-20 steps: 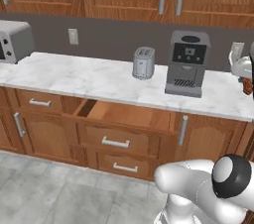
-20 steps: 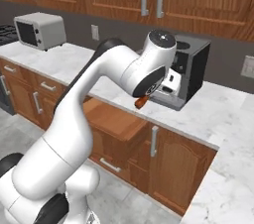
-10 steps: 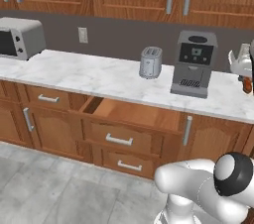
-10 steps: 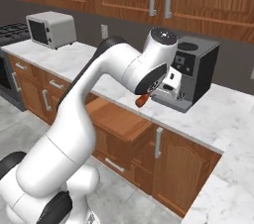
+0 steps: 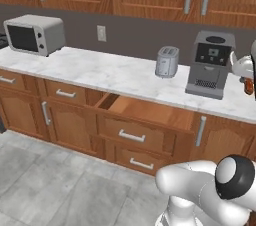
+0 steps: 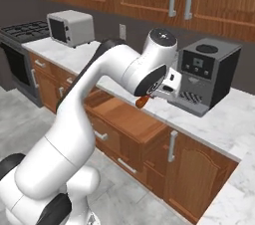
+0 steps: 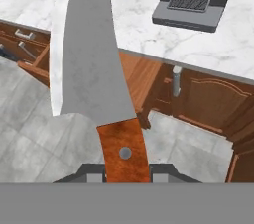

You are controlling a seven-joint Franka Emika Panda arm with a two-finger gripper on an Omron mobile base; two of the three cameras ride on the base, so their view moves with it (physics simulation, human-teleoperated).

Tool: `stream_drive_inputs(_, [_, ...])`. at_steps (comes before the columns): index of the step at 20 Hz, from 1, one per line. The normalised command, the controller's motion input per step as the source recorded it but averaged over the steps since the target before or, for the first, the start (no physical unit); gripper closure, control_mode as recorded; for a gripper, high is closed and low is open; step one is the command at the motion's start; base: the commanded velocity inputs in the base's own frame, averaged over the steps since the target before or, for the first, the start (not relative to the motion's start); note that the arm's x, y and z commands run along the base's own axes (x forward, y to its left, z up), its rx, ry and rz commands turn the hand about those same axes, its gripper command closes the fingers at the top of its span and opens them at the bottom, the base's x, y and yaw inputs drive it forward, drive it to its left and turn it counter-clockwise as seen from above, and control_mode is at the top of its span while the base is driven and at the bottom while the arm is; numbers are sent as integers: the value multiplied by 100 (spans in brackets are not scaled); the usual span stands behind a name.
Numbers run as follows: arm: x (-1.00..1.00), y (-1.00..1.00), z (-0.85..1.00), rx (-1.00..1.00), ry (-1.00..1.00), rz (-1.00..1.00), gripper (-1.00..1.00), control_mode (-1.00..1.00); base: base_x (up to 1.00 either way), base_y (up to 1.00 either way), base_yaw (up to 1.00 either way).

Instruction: Pick up the metallic utensils from the counter and place them in the open drawer. Make sure not to pick up any wooden utensils.

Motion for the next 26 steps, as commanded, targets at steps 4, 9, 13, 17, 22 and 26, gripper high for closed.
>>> stream_drive_inputs(4, [0, 0, 0, 0, 0, 0, 100, 100, -67, 16, 24])
stream_drive_inputs(9, [15, 25, -12, -8, 2, 6, 100, -100, -15, 22, 14])
stream_drive_inputs(13, [91, 100, -59, -30, 0, 14, 100, -100, 0, 0, 0])
stream_drive_inputs(17, [100, 76, -75, -25, 4, 23, 100, -100, 0, 0, 0])
stream_drive_inputs(22, [100, 4, -76, -14, 11, 36, 100, -100, 0, 0, 0])
stream_drive_inputs(26, [85, 1, -73, -20, 17, 48, 100, -100, 0, 0, 0])
